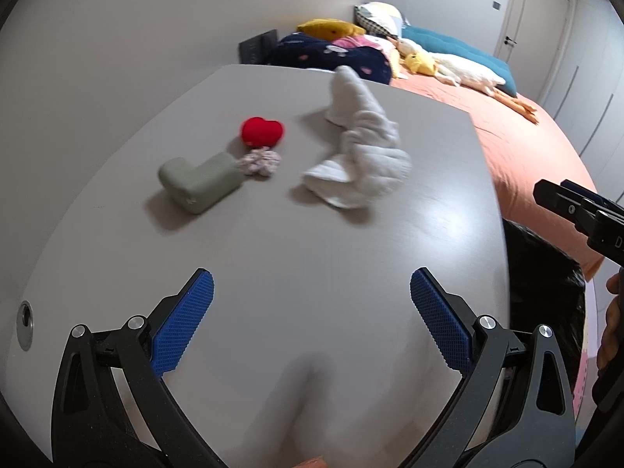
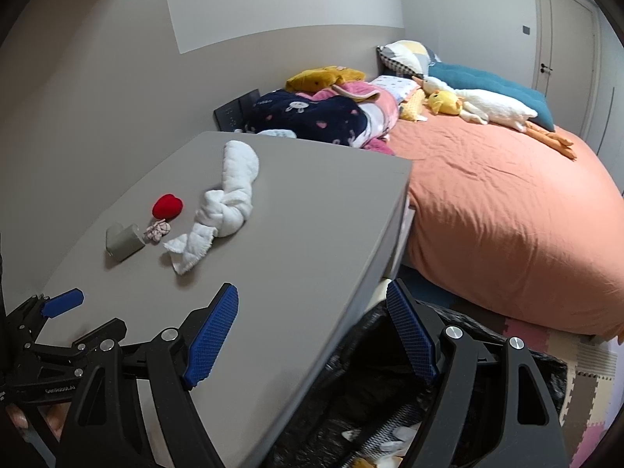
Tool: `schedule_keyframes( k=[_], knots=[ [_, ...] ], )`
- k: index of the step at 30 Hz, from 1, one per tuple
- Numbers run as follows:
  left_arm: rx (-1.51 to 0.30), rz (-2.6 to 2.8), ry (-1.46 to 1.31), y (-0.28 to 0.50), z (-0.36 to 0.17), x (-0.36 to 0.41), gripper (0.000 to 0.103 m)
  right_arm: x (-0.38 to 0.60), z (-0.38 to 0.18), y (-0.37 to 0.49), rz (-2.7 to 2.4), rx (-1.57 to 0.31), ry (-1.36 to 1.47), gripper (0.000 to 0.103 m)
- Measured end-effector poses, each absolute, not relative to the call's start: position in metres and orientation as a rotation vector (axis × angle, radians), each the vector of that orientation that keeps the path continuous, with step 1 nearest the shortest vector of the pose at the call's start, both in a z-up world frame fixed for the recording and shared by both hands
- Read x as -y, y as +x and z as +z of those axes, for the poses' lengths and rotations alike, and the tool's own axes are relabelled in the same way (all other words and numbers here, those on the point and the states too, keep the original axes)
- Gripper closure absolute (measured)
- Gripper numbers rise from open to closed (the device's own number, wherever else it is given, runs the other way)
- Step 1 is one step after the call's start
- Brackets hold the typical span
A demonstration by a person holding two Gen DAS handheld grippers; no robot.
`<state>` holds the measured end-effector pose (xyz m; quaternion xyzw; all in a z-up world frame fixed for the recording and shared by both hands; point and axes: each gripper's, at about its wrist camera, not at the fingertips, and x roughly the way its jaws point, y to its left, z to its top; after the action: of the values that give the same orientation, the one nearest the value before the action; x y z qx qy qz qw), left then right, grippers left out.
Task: Collect trash
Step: 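Move both open tools back over the table toward the foam block and towel, then grasp the grey-green foam block with the left tool while the right tool grasps the white towel knot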
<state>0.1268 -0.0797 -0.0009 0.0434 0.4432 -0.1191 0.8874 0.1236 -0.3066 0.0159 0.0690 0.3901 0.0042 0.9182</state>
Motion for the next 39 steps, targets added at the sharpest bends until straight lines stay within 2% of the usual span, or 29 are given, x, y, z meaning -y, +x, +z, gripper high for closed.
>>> schedule_keyframes(
  k=[2, 21, 39],
  knots=[
    [-0.923, -0.234, 0.082, 0.133, -0.002, 0.071, 0.005, 0.301, 0.014, 0.132, 0.020, -0.807, 0.142, 0.021],
    [-0.946, -0.120, -0.022, 0.197, -0.022, 0.002, 0.005, 0.243, -0.011, 0.215, 0.145, -0.889, 0.127, 0.021],
    [-0.954, -0.160, 0.016, 0.243, -0.036, 0.000, 0.005, 0.226, -0.034, 0.275, 0.120, -0.941, 0.169, 0.021]
  ],
)
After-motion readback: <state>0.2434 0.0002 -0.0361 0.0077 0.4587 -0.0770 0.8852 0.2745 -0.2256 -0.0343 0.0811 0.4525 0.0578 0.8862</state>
